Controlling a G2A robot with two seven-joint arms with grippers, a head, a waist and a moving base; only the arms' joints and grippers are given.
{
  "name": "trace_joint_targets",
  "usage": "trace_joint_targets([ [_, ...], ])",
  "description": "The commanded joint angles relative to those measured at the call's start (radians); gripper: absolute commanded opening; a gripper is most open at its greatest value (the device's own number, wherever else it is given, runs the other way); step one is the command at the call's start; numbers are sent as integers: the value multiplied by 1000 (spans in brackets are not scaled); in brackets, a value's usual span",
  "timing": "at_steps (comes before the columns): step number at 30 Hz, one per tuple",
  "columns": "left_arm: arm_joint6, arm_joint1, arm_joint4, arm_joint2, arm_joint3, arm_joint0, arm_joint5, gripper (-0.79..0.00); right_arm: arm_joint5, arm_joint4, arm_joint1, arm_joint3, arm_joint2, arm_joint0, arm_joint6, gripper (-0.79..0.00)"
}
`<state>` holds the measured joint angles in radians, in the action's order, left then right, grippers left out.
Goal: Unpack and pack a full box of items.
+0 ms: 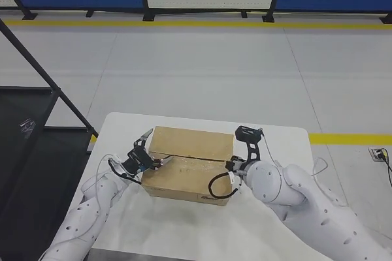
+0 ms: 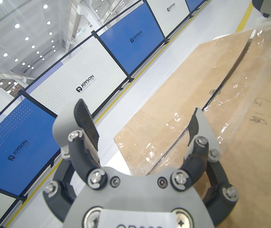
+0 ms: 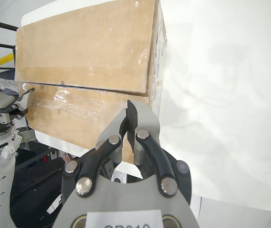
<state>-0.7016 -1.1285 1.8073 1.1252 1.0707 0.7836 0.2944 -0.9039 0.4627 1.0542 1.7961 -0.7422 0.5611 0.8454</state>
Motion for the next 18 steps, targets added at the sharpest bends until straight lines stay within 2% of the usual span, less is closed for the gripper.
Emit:
trace_joint_targets([
  [1, -1, -1, -1, 0, -1, 0, -4, 0, 14, 8, 1, 15, -9, 13, -36, -785],
  [9, -1, -1, -3, 4, -3, 0, -8, 0, 58, 8, 14, 57, -48, 62, -178, -785],
  [18, -4, 1, -5, 15, -2, 5, -9, 0, 113, 22, 30, 87, -67, 90, -257, -785],
])
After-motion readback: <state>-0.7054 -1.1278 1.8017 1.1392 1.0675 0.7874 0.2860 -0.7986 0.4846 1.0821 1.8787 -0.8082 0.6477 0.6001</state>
